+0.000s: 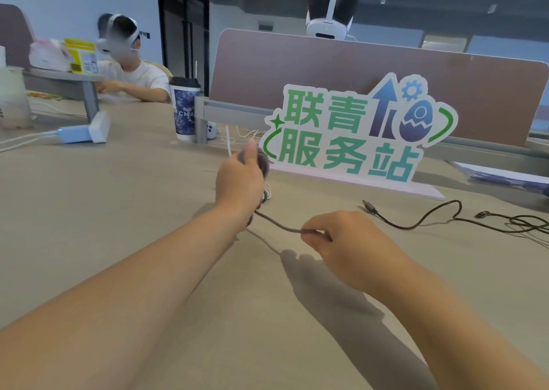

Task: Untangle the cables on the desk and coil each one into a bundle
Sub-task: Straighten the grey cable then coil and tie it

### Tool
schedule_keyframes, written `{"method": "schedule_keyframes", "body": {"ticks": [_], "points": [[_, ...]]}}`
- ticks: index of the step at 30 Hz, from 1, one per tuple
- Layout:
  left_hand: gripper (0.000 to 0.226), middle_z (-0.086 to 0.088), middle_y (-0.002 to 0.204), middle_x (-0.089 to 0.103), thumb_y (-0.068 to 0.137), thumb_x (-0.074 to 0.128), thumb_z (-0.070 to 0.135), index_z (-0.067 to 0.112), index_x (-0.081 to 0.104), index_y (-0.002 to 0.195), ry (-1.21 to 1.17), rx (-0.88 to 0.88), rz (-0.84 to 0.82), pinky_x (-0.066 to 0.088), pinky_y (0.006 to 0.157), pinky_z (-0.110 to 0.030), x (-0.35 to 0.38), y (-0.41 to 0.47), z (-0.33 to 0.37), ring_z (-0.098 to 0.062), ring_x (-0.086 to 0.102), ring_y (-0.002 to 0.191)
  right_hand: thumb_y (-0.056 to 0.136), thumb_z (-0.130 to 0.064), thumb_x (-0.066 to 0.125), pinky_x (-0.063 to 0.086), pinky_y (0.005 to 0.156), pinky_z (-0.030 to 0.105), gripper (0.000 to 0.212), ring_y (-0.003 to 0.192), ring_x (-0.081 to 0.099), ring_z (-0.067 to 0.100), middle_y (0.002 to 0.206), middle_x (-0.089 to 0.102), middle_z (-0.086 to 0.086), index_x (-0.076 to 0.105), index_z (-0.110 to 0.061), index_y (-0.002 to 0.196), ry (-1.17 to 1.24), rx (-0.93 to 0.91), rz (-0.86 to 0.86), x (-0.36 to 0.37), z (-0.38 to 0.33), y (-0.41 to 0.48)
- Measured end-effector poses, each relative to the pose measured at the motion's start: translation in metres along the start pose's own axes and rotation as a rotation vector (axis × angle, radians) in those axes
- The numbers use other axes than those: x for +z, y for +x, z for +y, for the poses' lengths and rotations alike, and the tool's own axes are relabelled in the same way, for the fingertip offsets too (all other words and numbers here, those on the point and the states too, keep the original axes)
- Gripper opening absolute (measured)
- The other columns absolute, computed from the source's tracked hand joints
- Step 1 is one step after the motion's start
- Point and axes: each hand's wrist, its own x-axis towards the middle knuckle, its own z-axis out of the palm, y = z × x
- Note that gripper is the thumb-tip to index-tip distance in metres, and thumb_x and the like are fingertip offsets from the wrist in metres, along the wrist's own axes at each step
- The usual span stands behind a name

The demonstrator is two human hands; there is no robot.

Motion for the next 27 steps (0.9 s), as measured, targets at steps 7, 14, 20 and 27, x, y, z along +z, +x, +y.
{"method": "schedule_keyframes", "body": {"ticks": [7,14,20,27], "points": [[0.083,-0.008,0.060,0.058,0.079,0.004,0.076,0.016,0.057,0.060,0.224,0.072,-0.672,0.043,0.058,-0.029,0.016,-0.032,-0.002,-0.020,0.054,0.055,0.085,-0.026,0.064,0.049,0.058,0.035,0.015,0.062,0.056,0.019,0.065,0.067,-0.005,0.073,-0.021,0.074,-0.018,-0.291,0.455,-0.018,0.009,-0.003],[0.069,0.001,0.051,0.045,0.074,0.032,0.075,0.009,0.052,0.079,-0.030,-0.294,-1.346,0.031,0.042,-0.019,0.013,-0.042,0.003,-0.009,0.037,0.043,0.078,-0.029,0.069,0.044,0.060,0.031,0.024,0.067,0.055,0.021,0.056,0.061,-0.003,0.061,-0.024,0.057,0.120,0.013,0.532,-0.023,0.023,0.001],[0.058,-0.005,0.055,0.051,0.093,0.038,0.057,0.005,0.061,0.078,-0.059,-0.201,-0.922,0.040,0.049,-0.026,0.017,-0.038,-0.002,-0.015,0.044,0.044,0.089,-0.031,0.061,0.035,0.054,0.020,0.024,0.063,0.046,0.019,0.061,0.059,0.000,0.069,-0.015,0.074,0.211,0.163,0.431,-0.027,0.036,0.004],[0.058,-0.012,0.070,0.069,0.095,0.036,0.054,0.003,0.064,0.093,-0.328,-0.288,-0.626,0.053,0.059,-0.033,0.023,-0.040,0.002,-0.023,0.062,0.059,0.092,-0.025,0.056,0.040,0.053,0.020,0.014,0.053,0.057,0.005,0.067,0.067,-0.008,0.058,-0.024,0.079,0.292,0.159,0.433,-0.008,0.024,0.009]]}}
